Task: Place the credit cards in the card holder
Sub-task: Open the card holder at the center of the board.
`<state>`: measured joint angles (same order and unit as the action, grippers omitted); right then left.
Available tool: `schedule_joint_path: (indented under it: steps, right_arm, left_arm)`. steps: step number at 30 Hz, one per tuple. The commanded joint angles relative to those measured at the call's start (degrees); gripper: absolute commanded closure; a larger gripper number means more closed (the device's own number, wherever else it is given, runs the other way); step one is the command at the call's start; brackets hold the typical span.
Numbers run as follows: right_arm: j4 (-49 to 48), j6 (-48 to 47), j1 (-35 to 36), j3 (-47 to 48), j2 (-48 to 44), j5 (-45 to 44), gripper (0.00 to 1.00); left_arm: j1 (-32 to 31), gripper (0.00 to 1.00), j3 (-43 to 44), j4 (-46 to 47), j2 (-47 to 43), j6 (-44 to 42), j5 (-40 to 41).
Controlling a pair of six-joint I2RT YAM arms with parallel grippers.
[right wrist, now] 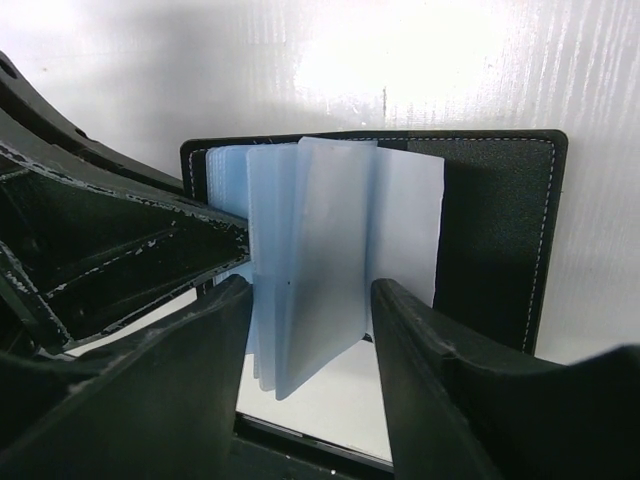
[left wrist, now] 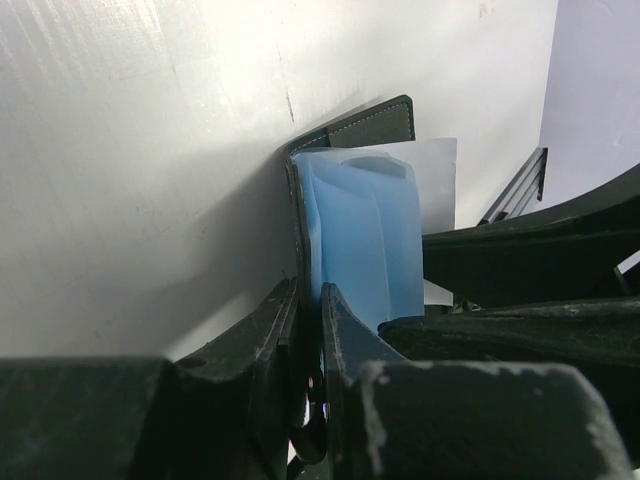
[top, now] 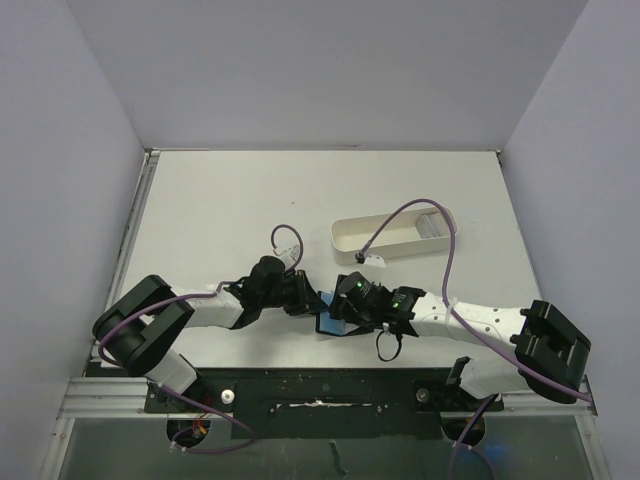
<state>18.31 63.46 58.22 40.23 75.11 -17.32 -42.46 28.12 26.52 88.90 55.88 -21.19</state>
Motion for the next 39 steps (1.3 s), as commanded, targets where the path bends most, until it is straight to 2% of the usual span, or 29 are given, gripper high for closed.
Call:
schedule_joint_path:
  steps: [1, 5, 14, 24, 29, 34, 39]
  right_arm:
    - [0.99, 0.26, 0.29, 0.59, -1.58, -2.87, 0.47]
    - [3.03, 0.42, 0.32, 1.06, -1.56, -3.95, 0.42]
    - [7.79, 0.88, 0.4, 2.23, -1.25, -6.67, 0.37]
    - [15.42, -0.32, 1.59, 7.95, 0.18, -10.24, 0.33]
    - [16.55, -0.88, 2.61, 10.31, -1.44, -10.8, 0.35]
    - [16.37, -1.11, 3.36, 11.38, -2.33, -10.87, 0.43]
    - [12.26, -2.17, 3.65, 9.94, -2.38, -9.74, 0.48]
  left_arm:
    - [-0.26, 0.93, 0.96, 2.31, -1.01, -0.95, 0.38]
    - [-0.26, 0.93, 0.79, 2.39, -1.1, -0.86, 0.44]
    - [-0.26, 0.93, 0.27, 2.48, -1.28, -0.95, 0.54]
    - [-0.26, 0.93, 0.16, 2.33, -1.36, -1.08, 0.7]
    - [-0.26, 0.93, 0.27, 2.02, -1.47, -1.21, 0.82]
    - [-0.26, 0.93, 0.35, 1.58, -2.05, -1.34, 0.89]
    - [-0.26, 0.93, 0.35, 1.34, -2.11, -1.39, 1.0]
